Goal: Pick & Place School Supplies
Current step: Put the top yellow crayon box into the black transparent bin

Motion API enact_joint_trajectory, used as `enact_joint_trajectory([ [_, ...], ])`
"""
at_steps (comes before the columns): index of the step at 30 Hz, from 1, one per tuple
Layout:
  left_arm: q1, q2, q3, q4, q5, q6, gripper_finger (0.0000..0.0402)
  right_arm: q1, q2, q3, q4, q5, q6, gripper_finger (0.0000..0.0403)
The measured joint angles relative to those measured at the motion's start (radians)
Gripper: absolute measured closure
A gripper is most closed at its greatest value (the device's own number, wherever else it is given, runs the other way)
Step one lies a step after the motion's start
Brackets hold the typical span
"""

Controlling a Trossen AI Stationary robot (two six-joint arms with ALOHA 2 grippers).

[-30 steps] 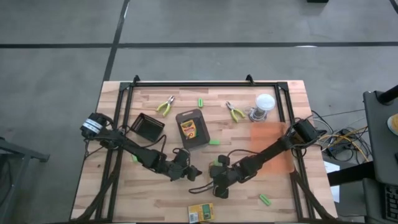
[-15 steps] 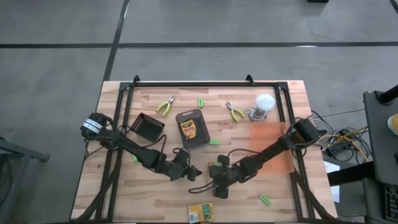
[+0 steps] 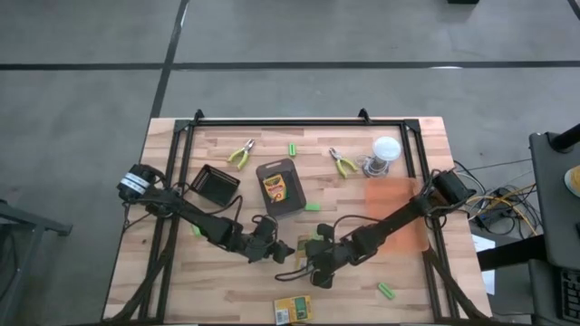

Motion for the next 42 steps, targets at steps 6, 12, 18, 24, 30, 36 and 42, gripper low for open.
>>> enact_joint_trajectory([
  [6, 0.003, 0.0, 0.0, -0.001, 0.0, 0.0, 0.0195, 0.004, -0.003, 0.0, 0.028, 0.016, -0.016, 0.0346],
  [12, 0.006, 0.0, 0.0, -0.001, 0.0, 0.0, 0.0195, 0.005, -0.004, 0.0, 0.055, 0.015, -0.038, 0.0346],
  [18, 0.008, 0.0, 0.0, 0.003, 0.0, 0.0, 0.0195, 0.005, -0.004, 0.001, 0.072, 0.015, -0.048, 0.0346],
  [24, 0.012, 0.001, 0.006, 0.011, 0.0, 0.004, 0.0195, 0.005, -0.004, 0.001, 0.078, 0.015, -0.064, 0.0346],
  [30, 0.013, 0.001, 0.042, 0.014, 0.0, 0.079, 0.0195, 0.005, -0.003, 0.001, 0.081, 0.02, -0.065, 0.0346],
  [36, 0.014, 0.001, 0.056, 0.012, 0.0, 0.108, 0.0195, 0.005, -0.003, 0.001, 0.08, 0.039, -0.065, 0.0346],
  [42, 0.016, 0.003, 0.051, 0.011, 0.0, 0.104, 0.0195, 0.005, -0.002, 0.001, 0.081, 0.039, -0.065, 0.0346],
])
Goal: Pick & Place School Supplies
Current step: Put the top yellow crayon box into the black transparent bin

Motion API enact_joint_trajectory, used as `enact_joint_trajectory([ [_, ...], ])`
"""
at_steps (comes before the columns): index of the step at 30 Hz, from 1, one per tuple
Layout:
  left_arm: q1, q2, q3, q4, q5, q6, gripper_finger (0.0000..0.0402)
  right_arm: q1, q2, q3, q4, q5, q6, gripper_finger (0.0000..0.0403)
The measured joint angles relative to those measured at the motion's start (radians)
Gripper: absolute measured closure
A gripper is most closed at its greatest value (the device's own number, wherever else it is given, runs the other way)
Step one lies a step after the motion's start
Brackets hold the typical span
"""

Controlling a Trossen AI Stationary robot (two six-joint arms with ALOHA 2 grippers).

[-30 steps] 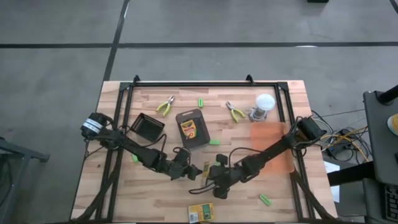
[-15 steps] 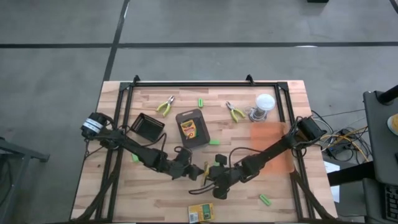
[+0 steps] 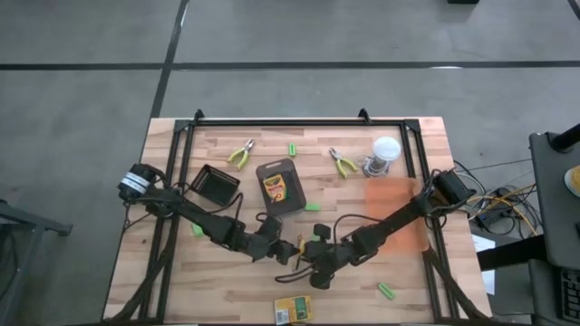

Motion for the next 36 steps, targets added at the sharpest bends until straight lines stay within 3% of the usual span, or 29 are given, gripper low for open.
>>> enact_joint_trajectory([
  [36, 0.025, 0.053, 0.021, 0.001, 0.028, 0.008, 0.0195, 0.0, 0.0, 0.0, 0.048, 0.002, -0.041, 0.0346],
])
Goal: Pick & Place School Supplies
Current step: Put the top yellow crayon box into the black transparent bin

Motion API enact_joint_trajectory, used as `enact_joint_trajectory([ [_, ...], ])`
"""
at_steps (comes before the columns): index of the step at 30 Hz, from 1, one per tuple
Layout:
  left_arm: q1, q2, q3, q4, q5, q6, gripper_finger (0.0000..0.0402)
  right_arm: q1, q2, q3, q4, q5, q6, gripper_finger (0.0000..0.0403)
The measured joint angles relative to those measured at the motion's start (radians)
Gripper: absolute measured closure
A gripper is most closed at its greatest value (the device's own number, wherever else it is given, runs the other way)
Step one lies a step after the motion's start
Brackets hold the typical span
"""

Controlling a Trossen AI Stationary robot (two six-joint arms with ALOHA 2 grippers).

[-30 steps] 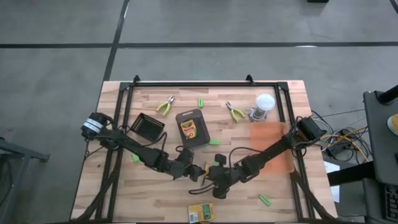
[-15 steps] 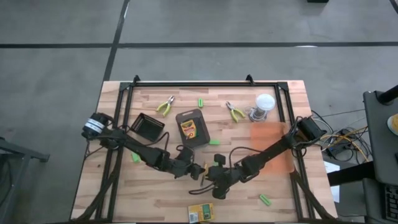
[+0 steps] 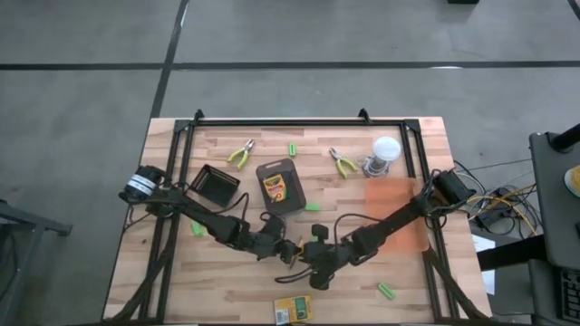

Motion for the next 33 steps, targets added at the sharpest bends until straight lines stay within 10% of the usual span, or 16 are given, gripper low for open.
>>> enact_joint_trajectory([
  [33, 0.003, 0.0, 0.007, -0.029, 0.037, 0.024, 0.0195, 0.002, 0.002, -0.001, 0.003, 0.103, -0.011, 0.0346],
])
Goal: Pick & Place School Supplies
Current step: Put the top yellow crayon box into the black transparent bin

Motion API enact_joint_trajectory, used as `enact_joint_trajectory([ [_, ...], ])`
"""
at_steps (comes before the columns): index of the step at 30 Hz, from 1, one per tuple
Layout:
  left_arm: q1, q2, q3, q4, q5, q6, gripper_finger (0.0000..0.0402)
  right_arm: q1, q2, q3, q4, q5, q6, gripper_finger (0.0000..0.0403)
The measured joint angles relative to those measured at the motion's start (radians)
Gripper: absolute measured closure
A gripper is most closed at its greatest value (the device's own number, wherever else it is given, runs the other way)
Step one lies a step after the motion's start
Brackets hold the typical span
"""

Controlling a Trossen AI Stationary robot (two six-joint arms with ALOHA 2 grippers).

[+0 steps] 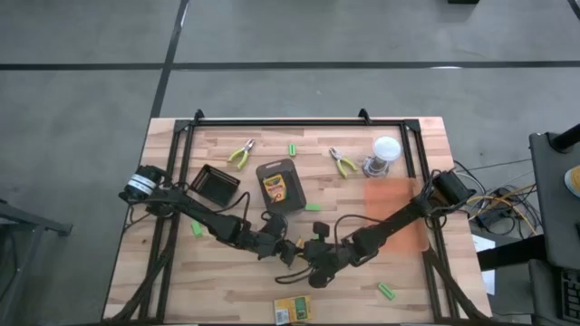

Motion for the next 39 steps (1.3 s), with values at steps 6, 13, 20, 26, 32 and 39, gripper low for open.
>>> enact_joint_trajectory([
  [6, 0.0, 0.0, 0.0, -0.02, 0.056, 0.0, 0.0195, 0.0, 0.0, 0.0, 0.0, 0.004, -0.003, 0.0346],
  [13, -0.001, -0.003, 0.002, -0.08, 0.059, -0.008, 0.0195, 0.0, 0.0, 0.0, 0.0, 0.004, -0.003, 0.0346],
  [20, -0.001, 0.0, -0.001, -0.095, 0.067, -0.006, 0.0195, 0.003, 0.0, 0.0, 0.001, 0.004, 0.0, 0.0346],
  [26, -0.001, 0.0, 0.0, -0.093, 0.061, -0.006, 0.0196, 0.011, 0.0, 0.0, -0.001, 0.003, 0.0, 0.0346],
  [32, -0.001, 0.0, 0.0, -0.093, 0.067, -0.007, 0.0212, 0.011, 0.0, 0.0, -0.002, 0.002, 0.0, 0.0346],
  [39, -0.001, 0.0, 0.0, -0.092, 0.075, -0.008, 0.0261, 0.011, -0.001, 0.0, -0.003, -0.001, 0.0, 0.0346],
])
